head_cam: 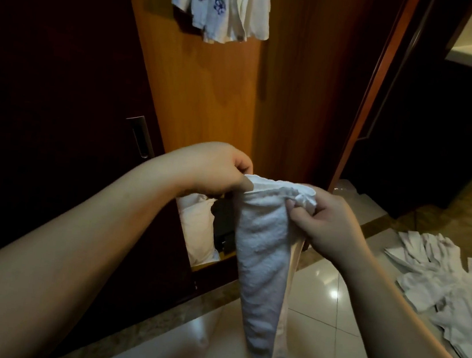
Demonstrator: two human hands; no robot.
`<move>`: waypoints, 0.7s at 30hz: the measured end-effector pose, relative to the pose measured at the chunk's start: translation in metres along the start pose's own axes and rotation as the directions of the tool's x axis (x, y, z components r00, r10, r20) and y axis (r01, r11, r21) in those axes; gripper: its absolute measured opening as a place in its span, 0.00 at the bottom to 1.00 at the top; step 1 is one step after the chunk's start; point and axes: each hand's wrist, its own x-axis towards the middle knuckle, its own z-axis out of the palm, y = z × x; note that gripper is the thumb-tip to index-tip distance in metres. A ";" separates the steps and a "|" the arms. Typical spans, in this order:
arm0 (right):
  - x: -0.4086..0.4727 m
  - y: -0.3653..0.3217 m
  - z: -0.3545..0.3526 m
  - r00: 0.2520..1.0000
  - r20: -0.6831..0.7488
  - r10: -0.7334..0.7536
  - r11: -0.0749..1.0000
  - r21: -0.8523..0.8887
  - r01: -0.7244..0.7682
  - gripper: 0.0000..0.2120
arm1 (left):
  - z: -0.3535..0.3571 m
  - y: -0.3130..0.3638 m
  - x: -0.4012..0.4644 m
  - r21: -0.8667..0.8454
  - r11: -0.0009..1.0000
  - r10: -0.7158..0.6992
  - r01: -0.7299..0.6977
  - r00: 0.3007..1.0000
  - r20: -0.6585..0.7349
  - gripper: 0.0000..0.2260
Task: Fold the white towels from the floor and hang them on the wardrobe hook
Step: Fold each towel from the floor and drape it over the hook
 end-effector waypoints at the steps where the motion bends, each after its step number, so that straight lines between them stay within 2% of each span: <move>1: 0.000 0.000 -0.001 0.999 -0.039 0.021 0.999 0.042 -0.019 0.10 | -0.001 0.001 0.000 -0.066 0.998 0.007 -0.007 1.000 0.004 0.11; 5: 0.003 -0.006 0.001 0.989 -0.121 0.082 0.979 0.198 -0.057 0.10 | -0.003 -0.001 0.000 -0.314 0.942 0.106 -0.116 0.993 -0.049 0.18; 7: 0.008 -0.012 0.002 0.983 -0.160 0.094 0.967 0.251 -0.051 0.11 | 0.000 -0.004 0.000 -0.553 0.811 0.170 -0.191 0.981 -0.090 0.13; 8: 0.012 -0.014 0.002 0.977 -0.185 0.103 0.958 0.283 -0.048 0.11 | 0.002 -0.008 0.001 -0.692 0.697 0.202 -0.189 0.977 -0.064 0.16; 9: 0.017 -0.015 0.001 0.972 -0.205 0.114 0.949 0.313 -0.046 0.12 | 0.004 -0.014 0.002 -0.786 0.594 0.241 -0.171 0.970 -0.029 0.26; 10: 0.022 -0.017 0.000 0.968 -0.218 0.124 0.943 0.331 -0.046 0.12 | 0.008 -0.021 0.004 -0.803 0.568 0.282 -0.179 0.959 -0.014 0.35; 11: 0.028 -0.019 -0.002 0.967 -0.222 0.126 0.942 0.333 -0.046 0.12 | 0.012 -0.025 0.005 -0.774 0.601 0.299 -0.201 0.954 -0.016 0.36; 13: 0.039 -0.025 -0.004 0.968 -0.235 0.092 0.961 0.274 -0.025 0.12 | 0.020 -0.029 0.009 -0.670 0.688 0.292 -0.280 0.951 -0.098 0.19; 14: 0.044 -0.029 -0.005 0.966 -0.251 0.057 0.978 0.208 -0.004 0.11 | 0.020 -0.027 0.011 -0.658 0.688 0.265 -0.306 0.950 -0.165 0.12; 15: 0.048 -0.031 -0.006 0.963 -0.268 0.017 0.991 0.131 0.019 0.10 | 0.019 -0.024 0.011 -0.669 0.665 0.234 -0.332 0.943 -0.235 0.07; 17: 0.058 -0.035 -0.009 0.953 -0.303 -0.026 0.998 0.043 0.041 0.08 | 0.019 -0.020 0.014 -0.687 0.614 0.190 -0.388 0.918 -0.349 0.06; 19: 0.069 -0.034 -0.009 0.943 -0.332 0.019 0.991 0.134 0.028 0.10 | 0.017 -0.012 0.019 -0.714 0.558 0.158 -0.424 0.898 -0.410 0.07; 21: 0.075 -0.027 -0.010 0.960 -0.254 0.116 0.929 0.371 -0.015 0.15 | 0.010 -0.005 0.024 -0.769 0.472 0.099 -0.431 0.893 -0.439 0.06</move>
